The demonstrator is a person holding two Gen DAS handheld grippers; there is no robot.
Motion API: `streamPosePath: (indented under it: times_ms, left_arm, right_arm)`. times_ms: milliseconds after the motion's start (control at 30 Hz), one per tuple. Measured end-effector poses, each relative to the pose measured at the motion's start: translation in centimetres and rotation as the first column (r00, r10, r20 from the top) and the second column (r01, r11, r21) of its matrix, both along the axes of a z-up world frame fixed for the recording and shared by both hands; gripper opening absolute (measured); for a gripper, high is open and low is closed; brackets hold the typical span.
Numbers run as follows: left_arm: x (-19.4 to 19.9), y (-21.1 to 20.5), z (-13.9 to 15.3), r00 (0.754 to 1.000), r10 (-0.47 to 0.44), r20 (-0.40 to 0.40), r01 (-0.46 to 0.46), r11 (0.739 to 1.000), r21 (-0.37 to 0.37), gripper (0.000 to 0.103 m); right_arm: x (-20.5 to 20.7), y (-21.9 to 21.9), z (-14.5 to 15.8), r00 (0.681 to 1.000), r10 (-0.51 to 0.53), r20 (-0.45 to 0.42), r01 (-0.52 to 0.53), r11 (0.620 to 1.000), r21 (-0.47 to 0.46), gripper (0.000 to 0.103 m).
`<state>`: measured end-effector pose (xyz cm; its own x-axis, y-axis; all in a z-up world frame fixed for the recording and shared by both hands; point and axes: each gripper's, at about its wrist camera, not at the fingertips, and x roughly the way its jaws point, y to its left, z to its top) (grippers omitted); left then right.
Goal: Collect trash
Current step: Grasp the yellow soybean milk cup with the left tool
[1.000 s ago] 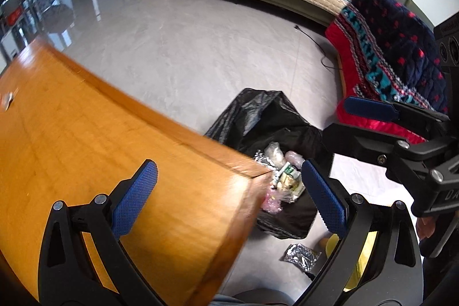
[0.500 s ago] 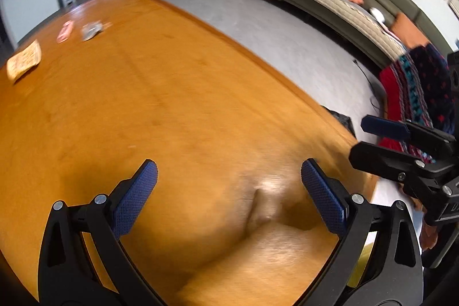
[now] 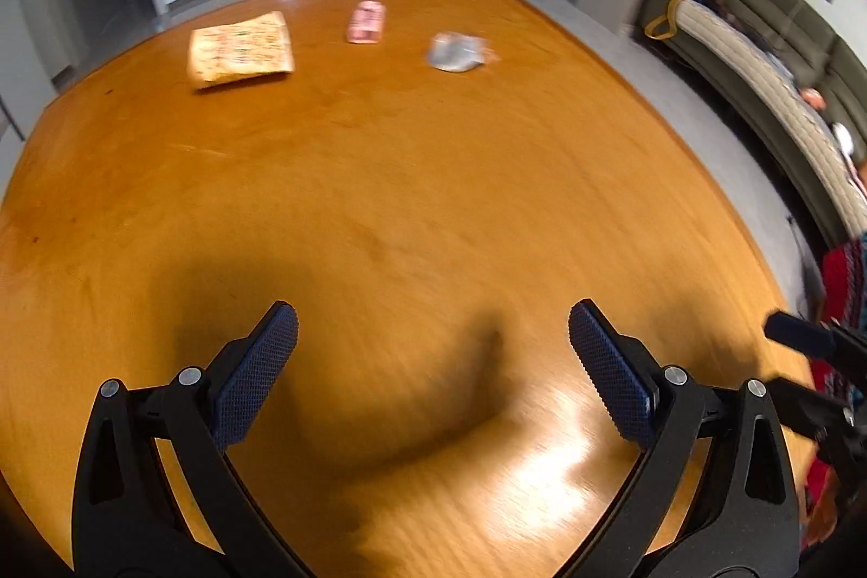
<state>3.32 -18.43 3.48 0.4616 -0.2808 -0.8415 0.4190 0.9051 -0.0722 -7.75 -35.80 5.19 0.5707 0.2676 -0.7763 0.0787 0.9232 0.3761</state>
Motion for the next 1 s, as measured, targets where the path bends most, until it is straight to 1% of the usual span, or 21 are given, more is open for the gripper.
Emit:
streamPosePath:
  times_ms: [133, 267, 367, 467, 567, 667, 800, 867, 933, 967, 1000]
  left_arm:
    - [3.6, 1.2, -0.1, 0.994, 0.111, 0.019, -0.111, 0.993, 0.040, 0.097]
    - [7.3, 2.4, 0.1, 0.982, 0.189, 0.030, -0.190, 0.981, 0.046, 0.097]
    - [9.6, 2.7, 0.0, 0.971, 0.237, 0.024, -0.238, 0.971, 0.035, 0.097]
    - [11.5, 2.5, 0.0, 0.965, 0.260, 0.031, -0.262, 0.964, 0.039, 0.097]
    - [13.6, 2.5, 0.1, 0.952, 0.300, 0.059, -0.303, 0.952, 0.050, 0.097]
    - [15.4, 2.2, 0.0, 0.944, 0.322, 0.065, -0.326, 0.944, 0.050, 0.097]
    - [18.4, 2.2, -0.4, 0.929, 0.359, 0.089, -0.366, 0.927, 0.085, 0.097]
    - [19.5, 2.1, -0.6, 0.921, 0.379, 0.089, -0.387, 0.918, 0.090, 0.097]
    - [20.3, 3.0, -1.0, 0.920, 0.384, 0.080, -0.390, 0.917, 0.084, 0.097]
    - [20.7, 3.2, -1.0, 0.918, 0.388, 0.082, -0.394, 0.915, 0.083, 0.096]
    - [21.0, 3.5, -1.1, 0.917, 0.389, 0.088, -0.396, 0.915, 0.081, 0.093]
  right_arm:
    - [1.4, 0.9, -0.2, 0.999, 0.040, -0.008, -0.040, 0.999, -0.005, 0.079]
    - [2.5, 1.2, -0.5, 0.998, 0.063, -0.014, -0.063, 0.998, -0.007, 0.079]
    - [3.1, 1.4, -0.7, 0.997, 0.073, -0.016, -0.073, 0.997, -0.009, 0.079]
    - [3.7, 1.5, -0.6, 0.996, 0.088, -0.016, -0.088, 0.996, -0.022, 0.079]
    - [4.6, 1.6, -0.6, 0.995, 0.094, -0.016, -0.095, 0.995, -0.033, 0.079]
    - [5.3, 1.5, -0.7, 0.995, 0.096, -0.018, -0.096, 0.995, -0.036, 0.079]
    - [6.1, 1.5, -0.8, 0.994, 0.104, -0.024, -0.105, 0.994, -0.042, 0.079]
    - [6.4, 1.5, -0.9, 0.994, 0.106, -0.029, -0.108, 0.993, -0.043, 0.079]
    - [7.3, 1.7, -1.0, 0.993, 0.110, -0.032, -0.112, 0.993, -0.036, 0.079]
    - [7.5, 1.8, -1.1, 0.993, 0.114, -0.031, -0.115, 0.993, -0.033, 0.079]
    - [7.8, 2.0, -1.1, 0.993, 0.118, -0.031, -0.119, 0.992, -0.031, 0.079]
